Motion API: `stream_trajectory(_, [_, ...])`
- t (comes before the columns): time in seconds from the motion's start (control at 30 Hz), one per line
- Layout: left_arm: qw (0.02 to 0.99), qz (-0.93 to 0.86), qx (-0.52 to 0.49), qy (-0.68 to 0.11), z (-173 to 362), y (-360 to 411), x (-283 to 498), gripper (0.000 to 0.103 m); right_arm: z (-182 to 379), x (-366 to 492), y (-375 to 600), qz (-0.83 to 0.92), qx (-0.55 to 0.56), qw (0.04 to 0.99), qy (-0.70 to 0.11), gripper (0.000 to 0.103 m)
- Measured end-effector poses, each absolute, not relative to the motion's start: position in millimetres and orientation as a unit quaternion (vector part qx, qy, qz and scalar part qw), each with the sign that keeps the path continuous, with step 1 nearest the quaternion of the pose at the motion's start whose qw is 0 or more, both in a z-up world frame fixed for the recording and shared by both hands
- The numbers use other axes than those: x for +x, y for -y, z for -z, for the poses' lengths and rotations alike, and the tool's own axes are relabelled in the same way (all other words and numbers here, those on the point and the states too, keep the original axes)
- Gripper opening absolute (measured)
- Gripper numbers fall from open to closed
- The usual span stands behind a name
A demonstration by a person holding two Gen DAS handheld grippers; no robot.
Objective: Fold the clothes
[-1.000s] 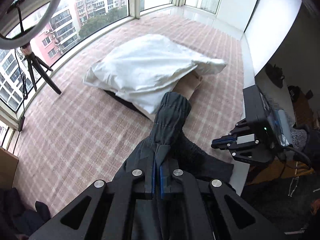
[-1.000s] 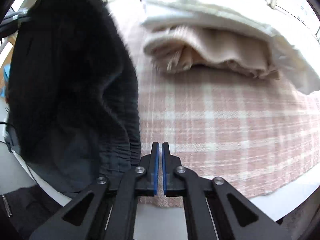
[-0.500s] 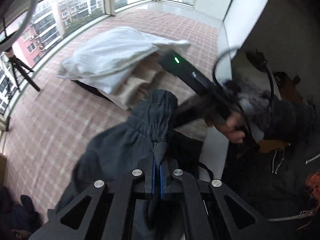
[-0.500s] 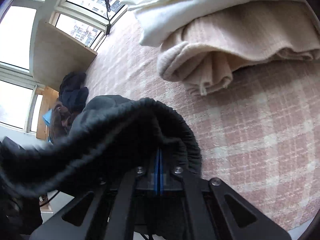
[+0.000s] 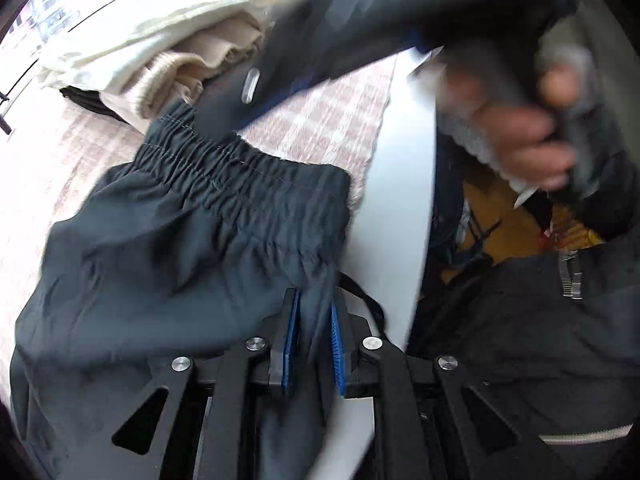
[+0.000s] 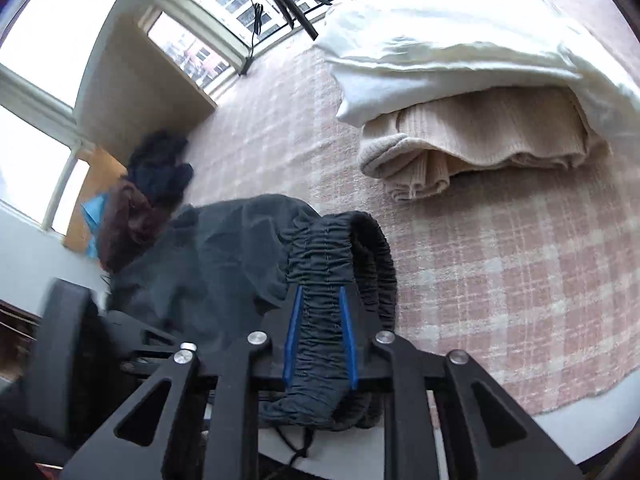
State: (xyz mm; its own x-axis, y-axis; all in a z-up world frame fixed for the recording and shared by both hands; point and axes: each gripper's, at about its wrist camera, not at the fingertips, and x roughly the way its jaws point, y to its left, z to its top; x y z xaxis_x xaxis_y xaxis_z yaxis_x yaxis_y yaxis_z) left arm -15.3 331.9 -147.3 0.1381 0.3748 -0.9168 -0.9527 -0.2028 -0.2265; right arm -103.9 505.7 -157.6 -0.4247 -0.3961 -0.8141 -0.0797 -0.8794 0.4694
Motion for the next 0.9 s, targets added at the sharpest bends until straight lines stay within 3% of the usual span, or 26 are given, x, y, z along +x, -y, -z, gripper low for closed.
stream_trajectory(0.07, [0.554, -0.604, -0.495, -0.288, 137, -315, -16, 0.019, 168, -108, -513, 0.813, 0.535, 0.083, 0.215, 0.022])
stream_trajectory(0.2, [0.525, -0.636, -0.493, -0.275, 127, -291, -28, 0.019, 175, -108, -546, 0.818, 0.529, 0.068, 0.217, 0.047])
stream_trajectory(0.23, [0.517, -0.645, -0.494, -0.269, 127, -288, -32, 0.019, 178, -110, -547, 0.819, 0.525, 0.075, 0.218, 0.049])
stream_trajectory(0.37, [0.533, -0.65, -0.484, -0.244, 131, -307, -37, 0.02, 191, -114, -546, 0.805, 0.537, 0.088, 0.234, 0.05])
stream_trajectory(0.53, [0.575, -0.617, -0.445, -0.301, 151, -346, -6, 0.023, 191, -104, -541, 0.8, 0.539, 0.08, 0.253, 0.05])
stream_trajectory(0.57, [0.573, -0.617, -0.436, -0.317, 158, -351, -2, 0.02, 190, -101, -542, 0.799, 0.538, 0.079, 0.255, 0.05])
stream_trajectory(0.63, [0.559, -0.615, -0.437, -0.343, 169, -356, -2, 0.002, 186, -95, -547, 0.797, 0.536, 0.078, 0.267, 0.05])
stream_trajectory(0.9, [0.586, -0.59, -0.452, -0.322, 156, -331, -10, 0.002, 183, -81, -560, 0.798, 0.528, 0.079, 0.281, 0.05])
